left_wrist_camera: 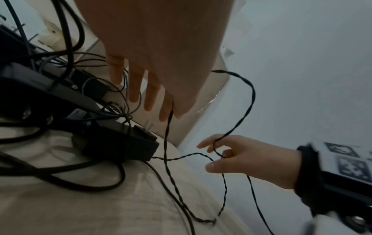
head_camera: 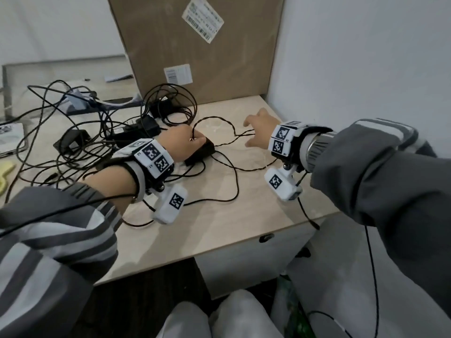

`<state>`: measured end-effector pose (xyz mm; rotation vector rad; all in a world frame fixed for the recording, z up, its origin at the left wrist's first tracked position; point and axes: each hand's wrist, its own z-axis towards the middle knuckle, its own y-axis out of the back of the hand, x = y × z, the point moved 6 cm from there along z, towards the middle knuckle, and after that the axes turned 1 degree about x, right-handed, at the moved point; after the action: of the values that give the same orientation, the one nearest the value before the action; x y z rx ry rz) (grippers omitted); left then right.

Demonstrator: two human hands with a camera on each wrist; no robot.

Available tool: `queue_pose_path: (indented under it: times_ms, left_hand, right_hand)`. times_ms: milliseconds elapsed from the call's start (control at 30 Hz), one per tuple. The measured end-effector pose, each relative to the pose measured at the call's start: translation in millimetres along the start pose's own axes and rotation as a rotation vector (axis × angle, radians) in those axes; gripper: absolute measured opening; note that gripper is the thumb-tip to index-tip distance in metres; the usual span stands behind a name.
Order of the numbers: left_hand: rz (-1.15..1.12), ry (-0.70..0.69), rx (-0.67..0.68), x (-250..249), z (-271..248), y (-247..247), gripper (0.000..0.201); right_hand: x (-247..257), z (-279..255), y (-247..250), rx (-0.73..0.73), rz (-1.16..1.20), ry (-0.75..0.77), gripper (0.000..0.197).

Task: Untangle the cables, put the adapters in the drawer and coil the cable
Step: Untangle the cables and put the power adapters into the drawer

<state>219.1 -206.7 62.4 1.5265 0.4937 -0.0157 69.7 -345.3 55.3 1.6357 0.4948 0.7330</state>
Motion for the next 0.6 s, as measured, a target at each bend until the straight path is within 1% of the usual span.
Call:
queue_pose_path:
  times_ms: [67,133,233,300,367,433,500,533,600]
  left_hand:
    - [-0.001,0.025,0.01,3,5,-1,0.031]
    - [0.015,0.028,0.006,5,11,-1,0.032]
    - [0.018,0.028,0.002,7,17,-3,0.032]
    - [0.007,0.03,-0.01,7,20,-4,0.032]
    - [-0.015,0.026,-0.053,4,22,1,0.031]
    - [-0.036,0.011,-0.112,1,25,11,0.034]
    - [-0.073,0.011,-0.169,-2,30,26,0.045]
    - [-0.099,0.023,-0.197,-4,32,36,0.05]
    - [-0.141,0.057,-0.25,-10,36,57,0.055]
  right_hand:
    - [5,16,2,0.01,-0.051,0.039,0.054]
    - [8,30,0,0.072,-0.128,0.077,0.048]
    - [12,41,-3,0.154,-0.146,0.097,0.024]
    - [14,43,4,0.135,-0.119,0.104,0.016]
    - [15,42,28,0.019,-0.076,0.1,0.016]
    - [13,36,67,-0.172,0.029,0.077,0.017]
    - [15,28,109,-0.334,0.13,0.097,0.019]
    - [18,23,128,-0.393,0.177,0.117,0.019]
    - [27,12,165,-0.489,0.258,0.168,0.018]
